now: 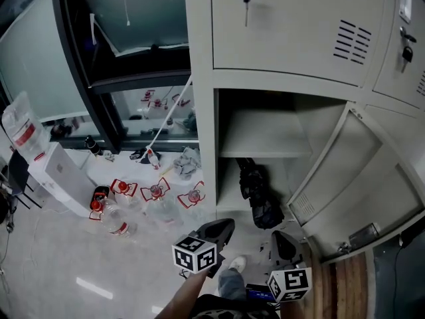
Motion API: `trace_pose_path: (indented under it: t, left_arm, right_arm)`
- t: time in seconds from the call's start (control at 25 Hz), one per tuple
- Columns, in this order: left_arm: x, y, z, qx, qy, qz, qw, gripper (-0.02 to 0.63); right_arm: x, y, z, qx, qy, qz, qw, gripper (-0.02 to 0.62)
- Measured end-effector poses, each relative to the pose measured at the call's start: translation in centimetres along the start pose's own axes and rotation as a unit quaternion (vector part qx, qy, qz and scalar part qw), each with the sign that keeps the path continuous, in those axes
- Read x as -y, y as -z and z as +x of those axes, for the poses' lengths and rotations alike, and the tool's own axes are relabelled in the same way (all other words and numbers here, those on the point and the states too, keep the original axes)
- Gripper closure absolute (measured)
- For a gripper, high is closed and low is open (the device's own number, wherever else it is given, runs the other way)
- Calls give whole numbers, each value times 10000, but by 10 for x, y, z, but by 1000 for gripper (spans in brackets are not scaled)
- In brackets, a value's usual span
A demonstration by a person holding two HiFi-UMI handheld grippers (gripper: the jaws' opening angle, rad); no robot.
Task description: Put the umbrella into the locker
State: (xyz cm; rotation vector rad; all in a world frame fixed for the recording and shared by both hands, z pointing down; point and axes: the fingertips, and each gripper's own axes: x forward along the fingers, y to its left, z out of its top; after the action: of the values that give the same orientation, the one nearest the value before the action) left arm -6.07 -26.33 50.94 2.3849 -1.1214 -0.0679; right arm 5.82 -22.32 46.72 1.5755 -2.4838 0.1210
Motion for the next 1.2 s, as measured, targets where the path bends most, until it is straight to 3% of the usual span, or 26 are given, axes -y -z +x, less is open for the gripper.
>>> trace_pose_path:
  t: [0.36, 1.2]
  left_arm:
    - [4, -20, -9, 351, -173, 273, 9989, 592]
    - [12, -21, -11, 391, -266, 486, 9977, 592]
  right_arm:
    - [10, -6, -6, 59, 175, -60, 9998, 595]
    - [16, -8, -17, 105, 332, -213, 9992, 595]
